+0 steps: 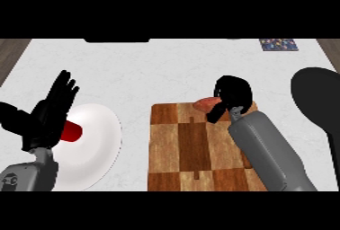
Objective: Pick the sweet potato from the cutting board and place it in the pan
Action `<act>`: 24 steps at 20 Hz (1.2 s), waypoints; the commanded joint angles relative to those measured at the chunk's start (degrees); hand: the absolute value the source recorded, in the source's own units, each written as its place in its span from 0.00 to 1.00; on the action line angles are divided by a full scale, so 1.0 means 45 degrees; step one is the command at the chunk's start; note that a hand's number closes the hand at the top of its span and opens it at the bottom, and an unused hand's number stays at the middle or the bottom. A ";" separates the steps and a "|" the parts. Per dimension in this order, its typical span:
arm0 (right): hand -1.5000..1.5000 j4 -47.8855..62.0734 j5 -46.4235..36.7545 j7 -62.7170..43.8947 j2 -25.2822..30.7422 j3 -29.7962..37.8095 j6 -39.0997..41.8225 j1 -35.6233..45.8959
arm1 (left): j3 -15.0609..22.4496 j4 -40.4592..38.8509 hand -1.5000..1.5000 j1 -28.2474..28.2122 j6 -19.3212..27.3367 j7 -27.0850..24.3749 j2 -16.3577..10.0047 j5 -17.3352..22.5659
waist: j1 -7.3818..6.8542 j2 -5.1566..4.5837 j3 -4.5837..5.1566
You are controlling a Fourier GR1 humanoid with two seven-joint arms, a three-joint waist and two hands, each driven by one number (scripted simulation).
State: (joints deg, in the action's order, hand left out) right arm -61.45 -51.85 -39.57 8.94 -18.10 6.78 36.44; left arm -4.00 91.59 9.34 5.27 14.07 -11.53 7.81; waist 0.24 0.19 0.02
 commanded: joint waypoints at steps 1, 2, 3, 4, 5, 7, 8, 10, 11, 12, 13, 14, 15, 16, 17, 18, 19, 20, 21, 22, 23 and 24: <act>1.00 -0.1307 -0.0998 -0.0940 0.1569 0.0322 0.0040 0.0386 | -0.0092 -0.0012 0.50 -0.0255 -0.0128 -0.0310 -0.0048 -0.0011 | 0.0137 0.0055 0.0009; 1.00 -0.1354 -0.1823 -0.1410 0.1174 -0.0165 -0.0692 0.0467 | -0.0527 -0.0192 0.50 0.0360 -0.0291 0.0394 -0.0396 0.0451 | 0.0088 0.0028 0.0006; 1.00 -0.1825 -0.2166 -0.1808 0.1280 -0.0261 -0.0586 0.0682 | -0.0376 0.0012 0.50 0.0131 -0.0194 0.0245 -0.0318 0.0242 | 0.0074 0.0052 0.0007; 1.00 -0.2449 -0.2461 -0.1860 0.1712 -0.0384 -0.0530 0.0434 | 0.0141 -0.0192 0.50 -0.0852 -0.0153 -0.0790 0.0266 -0.0183 | 0.0143 0.0074 0.0014; 1.00 -0.3096 -0.2563 -0.1885 0.2043 -0.0318 -0.0207 0.0782 | 0.0126 -0.0041 0.50 -0.0454 0.0075 -0.0349 0.0322 -0.0144 | 0.0189 0.0093 0.0010; 1.00 -0.4071 -0.2927 -0.2690 0.2096 -0.0273 0.0484 0.1405 | 0.0191 -0.0041 0.50 -0.0270 0.0117 -0.0133 0.0277 -0.0249 | 0.0171 0.0087 0.0011; 1.00 -0.4582 -0.3056 -0.2764 0.2280 -0.0245 0.0671 0.1177 | -0.0348 -0.0292 0.50 -0.0313 -0.0324 -0.0347 -0.0139 0.0161 | 0.0128 0.0054 0.0010; 1.00 -0.5572 -0.2583 -0.2543 0.2847 0.0473 0.1647 0.1148 | -0.0431 -0.0486 0.50 0.0457 -0.0181 0.0108 -0.0233 0.0086 | 0.0134 0.0021 0.0002; 1.00 -0.5783 -0.2974 -0.3484 0.2181 0.0294 0.2009 0.1437 | -0.0179 -0.0098 0.50 0.0407 0.0092 0.0225 -0.0036 -0.0182 | 0.0046 0.0017 0.0001; 1.00 -0.5354 -0.2634 -0.2697 0.2717 0.1047 0.1986 0.1576 | 0.0250 -0.0091 0.50 -0.0524 0.0074 -0.0775 0.0586 -0.0389 | -0.0030 -0.0010 0.0000; 1.00 -0.6200 -0.2525 -0.2728 0.2825 0.1269 0.1977 0.0946 | 0.0000 0.0529 0.50 -0.0485 -0.0127 0.0006 0.0123 -0.0150 | -0.0020 0.0004 -0.0004; 1.00 -0.5856 -0.2652 -0.2953 0.2626 0.1385 0.2292 0.1364 | 0.0270 0.1553 0.50 -0.1111 0.0195 0.0482 0.0327 -0.0331 | -0.0105 0.0004 -0.0005; 1.00 -0.6691 -0.2612 -0.2919 0.2901 0.1600 0.2260 0.0927 | -0.0234 -0.0099 0.50 -0.0618 -0.0284 -0.0777 0.0186 -0.0117 | 0.0005 -0.0011 0.0000; 1.00 -0.6112 -0.2477 -0.2217 0.3332 0.2199 0.1585 0.0690 | 0.0104 0.0141 0.50 -0.0182 0.0155 -0.0084 0.0380 -0.0445 | -0.0005 -0.0027 -0.0006; 1.00 -0.5962 -0.2608 -0.2297 0.3289 0.2402 0.1383 0.0904 | -0.0262 0.0069 0.50 0.0293 -0.0071 0.0255 0.0102 -0.0044 | -0.0022 -0.0034 -0.0005; 1.00 -0.6003 -0.2511 -0.2302 0.3546 0.2790 0.1626 0.0913 | 0.0020 0.0175 0.50 -0.0202 -0.0224 -0.0041 0.0156 -0.0274 | -0.0034 -0.0029 -0.0004; 1.00 -0.5756 -0.2260 -0.1917 0.3769 0.3217 0.1511 0.0942 | -0.0189 -0.0806 0.50 0.0285 -0.0221 -0.0566 0.0366 -0.0124 | 0.0001 -0.0050 -0.0002; 1.00 -0.5044 -0.2107 -0.1442 0.4344 0.3827 0.1420 0.1434 | 0.0163 -0.0028 0.50 0.0065 0.0186 -0.0005 0.0455 -0.0534 | -0.0068 -0.0050 -0.0007; 1.00 -0.6080 -0.2190 -0.1507 0.4385 0.3863 0.0746 -0.0210 | -0.0573 0.0022 0.50 -0.0208 -0.0578 -0.0292 -0.0134 0.0238 | 0.0015 -0.0025 -0.0008; 1.00 -0.4484 -0.2373 -0.1397 0.4204 0.4151 0.0597 0.1285 | -0.0147 -0.0353 0.50 -0.0106 -0.0303 -0.0757 0.0366 -0.0186 | -0.0119 -0.0066 -0.0003; 1.00 -0.5013 -0.1898 -0.0578 0.4872 0.4726 0.0113 -0.0075 | -0.0496 0.0014 0.50 -0.0174 -0.0561 -0.0241 -0.0128 0.0108 | -0.0038 -0.0046 -0.0011; 1.00 -0.4431 -0.1776 -0.0111 0.5034 0.5122 -0.0323 0.0188 | -0.0256 -0.0363 0.50 0.0005 -0.0512 -0.0444 0.0000 -0.0188 | -0.0053 -0.0067 -0.0011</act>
State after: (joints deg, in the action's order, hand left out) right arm -84.61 -61.56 -45.25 28.01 -0.92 9.85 39.02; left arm -5.04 91.00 8.92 3.82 12.63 -11.01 7.28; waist 0.06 0.01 0.00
